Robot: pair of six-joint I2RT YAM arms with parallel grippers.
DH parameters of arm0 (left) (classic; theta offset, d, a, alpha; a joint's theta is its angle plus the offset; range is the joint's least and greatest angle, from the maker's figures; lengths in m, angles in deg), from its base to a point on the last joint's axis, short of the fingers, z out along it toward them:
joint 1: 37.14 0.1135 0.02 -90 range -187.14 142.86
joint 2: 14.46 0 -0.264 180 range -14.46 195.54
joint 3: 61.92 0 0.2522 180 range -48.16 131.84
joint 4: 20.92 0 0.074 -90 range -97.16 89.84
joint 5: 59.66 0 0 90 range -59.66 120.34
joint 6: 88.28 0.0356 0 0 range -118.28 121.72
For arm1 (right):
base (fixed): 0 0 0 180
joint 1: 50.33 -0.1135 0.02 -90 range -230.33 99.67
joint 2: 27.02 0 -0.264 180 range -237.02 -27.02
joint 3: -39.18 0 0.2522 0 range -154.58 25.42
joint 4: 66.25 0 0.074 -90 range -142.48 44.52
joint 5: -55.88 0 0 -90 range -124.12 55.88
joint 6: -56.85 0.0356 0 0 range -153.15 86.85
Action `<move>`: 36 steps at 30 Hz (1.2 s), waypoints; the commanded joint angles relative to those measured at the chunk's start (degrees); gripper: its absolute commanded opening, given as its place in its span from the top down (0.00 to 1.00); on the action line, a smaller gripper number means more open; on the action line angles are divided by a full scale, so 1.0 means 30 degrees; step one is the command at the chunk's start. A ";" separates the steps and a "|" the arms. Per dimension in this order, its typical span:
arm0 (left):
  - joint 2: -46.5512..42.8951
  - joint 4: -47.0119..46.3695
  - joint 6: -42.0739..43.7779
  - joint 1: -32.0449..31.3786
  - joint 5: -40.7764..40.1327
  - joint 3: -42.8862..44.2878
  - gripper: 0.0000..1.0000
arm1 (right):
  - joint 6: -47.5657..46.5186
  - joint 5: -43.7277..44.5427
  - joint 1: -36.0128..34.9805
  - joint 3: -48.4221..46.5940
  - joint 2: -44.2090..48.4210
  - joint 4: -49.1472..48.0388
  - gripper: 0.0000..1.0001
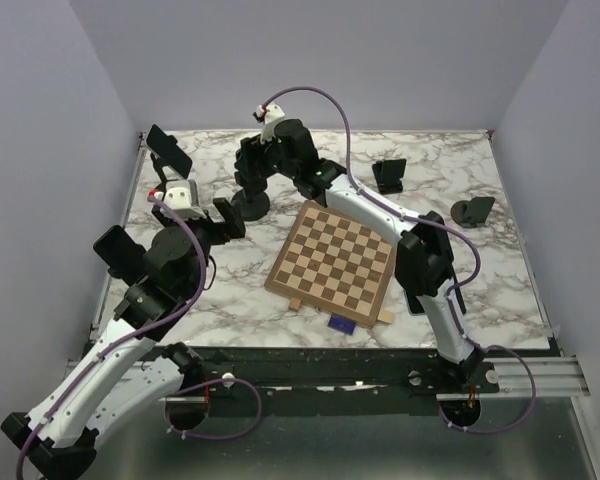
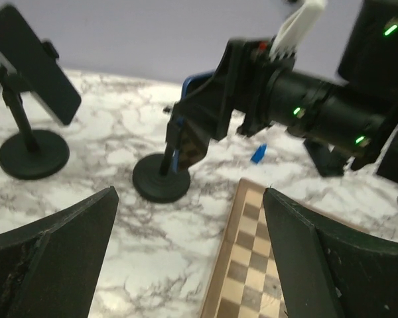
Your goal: Remove the phone from the phone stand
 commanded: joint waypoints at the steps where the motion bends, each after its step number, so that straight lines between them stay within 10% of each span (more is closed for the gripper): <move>1: -0.0319 0.3619 -0.3712 0.2803 0.4989 -0.1816 0.01 | 0.0199 -0.1499 -0.0194 0.0931 0.1298 0.0767 0.99; 5: 0.1295 0.2766 -0.4676 0.5425 1.0985 -0.2773 0.01 | 0.0261 -0.2668 -0.0215 0.1211 0.1394 0.1305 0.99; 15: 0.5475 0.0272 -0.6703 0.8739 1.3090 -0.2458 0.13 | 0.0233 -0.4338 -0.0134 0.0809 0.1114 0.2210 0.99; 36: 1.0031 -0.5015 0.0438 0.9378 1.3403 -0.0303 0.41 | 0.0876 -0.6139 0.0412 -0.0751 -0.0138 0.2885 0.99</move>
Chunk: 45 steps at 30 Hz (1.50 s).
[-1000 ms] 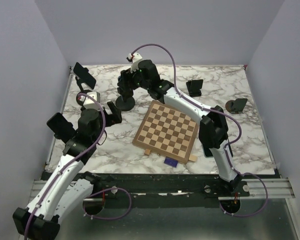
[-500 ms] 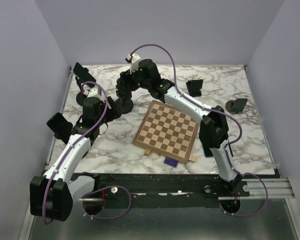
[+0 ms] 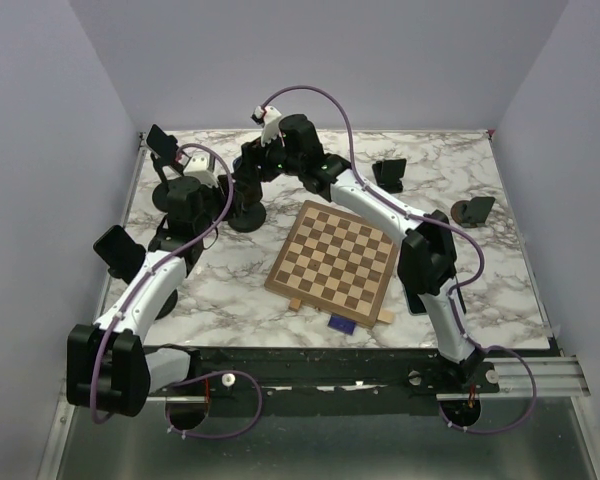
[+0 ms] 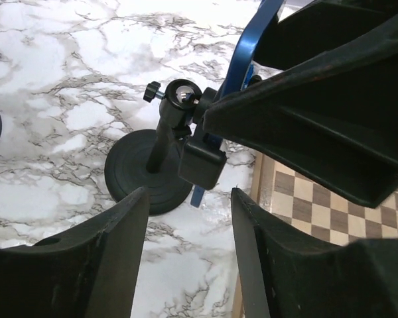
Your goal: Remove the phone from the phone stand
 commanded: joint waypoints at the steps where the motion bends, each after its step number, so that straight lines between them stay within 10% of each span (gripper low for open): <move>1: 0.1283 -0.1831 0.1686 0.0117 0.0788 0.0576 0.42 | 0.0935 -0.1242 -0.0027 -0.0682 -0.0597 0.0982 0.99; 18: 0.2521 -0.3114 0.2081 0.0075 0.2002 0.0873 0.66 | 0.1193 -0.1274 -0.0027 -0.1886 -0.1394 0.1770 0.98; 27: 0.2721 -0.2727 0.2357 -0.0189 0.2539 0.1139 0.98 | 0.1204 0.0806 -0.0042 -0.1481 -0.1454 0.0928 0.45; 35: 0.2882 -0.2615 0.2451 -0.0228 0.2643 0.1168 1.00 | 0.0578 0.1092 -0.0066 -0.1629 -0.1566 0.0541 0.04; 45: 0.2948 -0.2574 0.2259 -0.0220 0.2606 0.1219 1.00 | 0.0630 0.3352 -0.0535 -0.2472 -0.1951 0.0982 0.17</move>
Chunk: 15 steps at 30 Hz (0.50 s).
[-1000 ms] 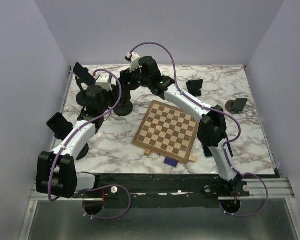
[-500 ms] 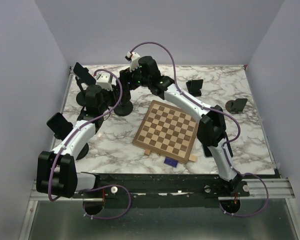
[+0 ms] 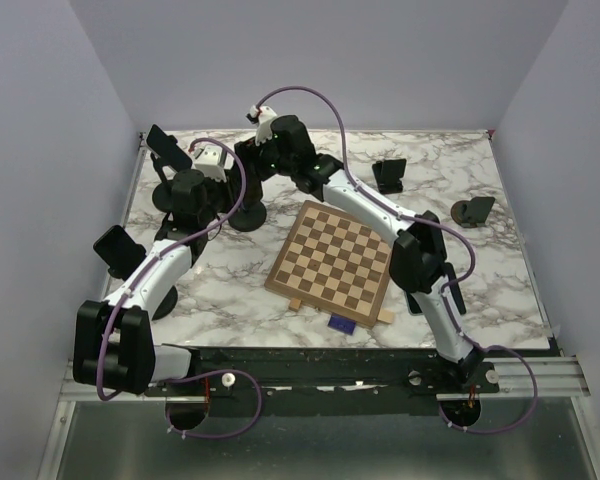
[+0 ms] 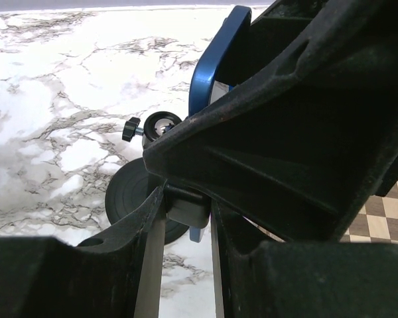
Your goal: Remove the phone from the phone stand
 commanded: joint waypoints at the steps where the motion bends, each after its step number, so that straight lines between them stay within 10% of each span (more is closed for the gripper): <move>1: 0.0319 0.0084 -0.0212 -0.0165 0.0967 0.0520 1.00 | -0.0071 0.2364 -0.0446 -0.0626 -0.0595 0.0212 0.22; 7: 0.0097 0.0075 -0.0254 -0.0162 0.1106 0.0326 1.00 | -0.0164 0.4861 -0.0477 0.0730 -0.0087 -0.1069 0.97; 15: -0.0162 -0.0146 0.0302 -0.0164 0.2317 -0.0136 1.00 | 0.0547 -0.3868 0.2103 0.2242 -0.0012 -0.4063 0.99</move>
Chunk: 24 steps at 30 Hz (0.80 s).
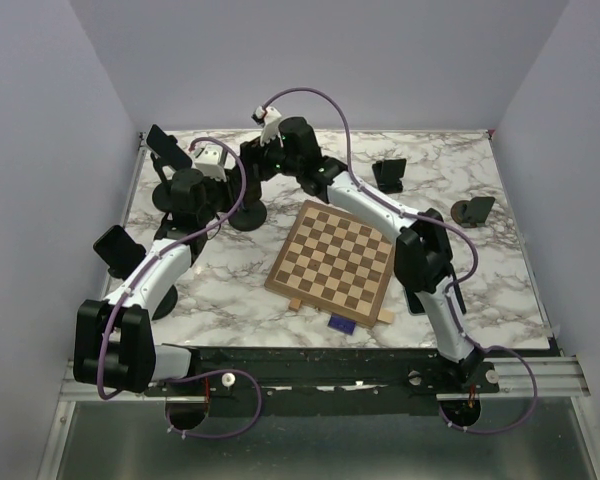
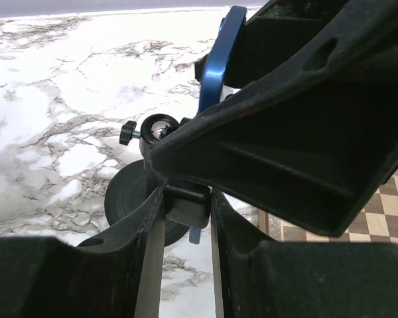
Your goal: Remove the phone from the phone stand
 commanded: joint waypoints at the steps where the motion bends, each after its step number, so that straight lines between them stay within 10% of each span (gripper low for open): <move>1: -0.0232 0.0042 0.0120 -0.0301 0.1631 -0.0241 1.00 | 0.0577 -0.4569 0.1996 0.0089 -0.0805 -0.1602 0.99; 24: -0.0353 0.0958 0.0598 -0.0183 -0.0673 -0.0786 1.00 | 0.0979 -1.6498 0.3230 -0.2579 -0.3129 -0.3366 0.99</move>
